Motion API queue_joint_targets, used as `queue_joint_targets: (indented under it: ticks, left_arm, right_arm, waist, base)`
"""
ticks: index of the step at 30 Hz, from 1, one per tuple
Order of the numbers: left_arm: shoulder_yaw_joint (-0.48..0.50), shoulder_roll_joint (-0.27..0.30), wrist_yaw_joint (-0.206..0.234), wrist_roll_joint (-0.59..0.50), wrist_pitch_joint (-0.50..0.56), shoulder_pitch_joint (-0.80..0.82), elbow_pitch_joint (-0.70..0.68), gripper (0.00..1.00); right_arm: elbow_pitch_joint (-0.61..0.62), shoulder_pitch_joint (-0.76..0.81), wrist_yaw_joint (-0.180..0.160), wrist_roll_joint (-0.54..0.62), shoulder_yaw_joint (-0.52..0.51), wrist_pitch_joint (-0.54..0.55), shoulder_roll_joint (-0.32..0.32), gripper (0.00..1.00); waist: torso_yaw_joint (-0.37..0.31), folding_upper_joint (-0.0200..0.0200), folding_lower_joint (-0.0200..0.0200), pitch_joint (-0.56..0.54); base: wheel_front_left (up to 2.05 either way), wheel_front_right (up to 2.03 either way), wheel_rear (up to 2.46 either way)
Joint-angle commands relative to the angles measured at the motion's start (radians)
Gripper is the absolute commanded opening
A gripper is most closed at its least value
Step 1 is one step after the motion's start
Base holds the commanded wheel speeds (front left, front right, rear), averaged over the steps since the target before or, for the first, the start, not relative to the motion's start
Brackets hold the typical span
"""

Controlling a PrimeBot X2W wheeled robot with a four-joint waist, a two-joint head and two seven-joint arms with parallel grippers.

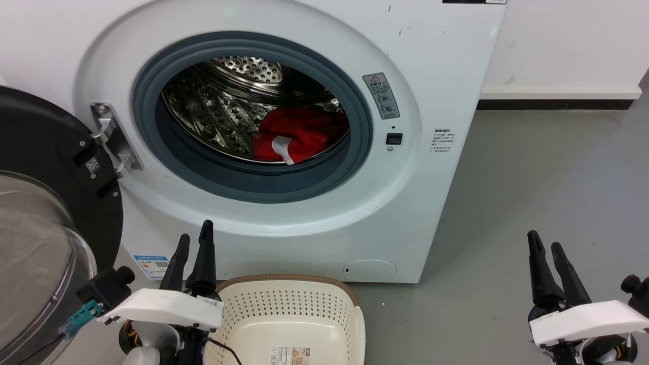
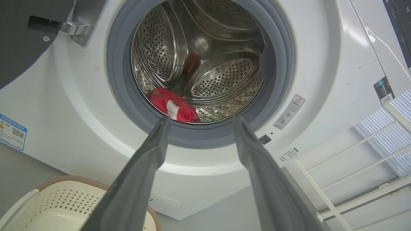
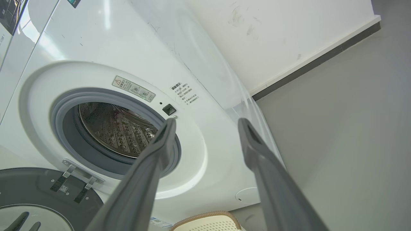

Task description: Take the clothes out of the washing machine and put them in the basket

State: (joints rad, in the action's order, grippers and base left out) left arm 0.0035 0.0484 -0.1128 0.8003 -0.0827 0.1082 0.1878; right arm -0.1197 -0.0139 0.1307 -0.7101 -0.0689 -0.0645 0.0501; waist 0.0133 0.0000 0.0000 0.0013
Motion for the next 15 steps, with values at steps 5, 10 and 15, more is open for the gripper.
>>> queue_joint_targets:
  ticks: [5, 10, 15]
  left_arm:
    - [-0.011, 0.006, 0.008, -0.102, -0.022, 0.028, -0.015, 1.0]
    - [-0.02, 0.01, 0.015, -0.175, -0.037, 0.031, -0.015, 1.0]
    - [-0.03, 0.016, 0.024, -0.242, -0.051, 0.034, -0.011, 1.0]
  right_arm:
    - [0.034, 0.01, 0.0, 0.097, 0.003, -0.011, 0.001, 1.0]
    - [0.046, 0.017, 0.0, 0.173, 0.002, -0.01, 0.001, 1.0]
    - [0.055, 0.024, 0.0, 0.245, 0.004, -0.012, 0.001, 1.0]
  waist:
    - [0.001, 0.0, 0.0, 0.0]
    - [0.003, 0.0, 0.0, -0.001]
    - [0.005, 0.0, 0.0, -0.001]
  base:
    - [0.0, 0.0, 0.0]
    - [0.0, 0.0, 0.0]
    - [0.0, 0.0, 0.0]
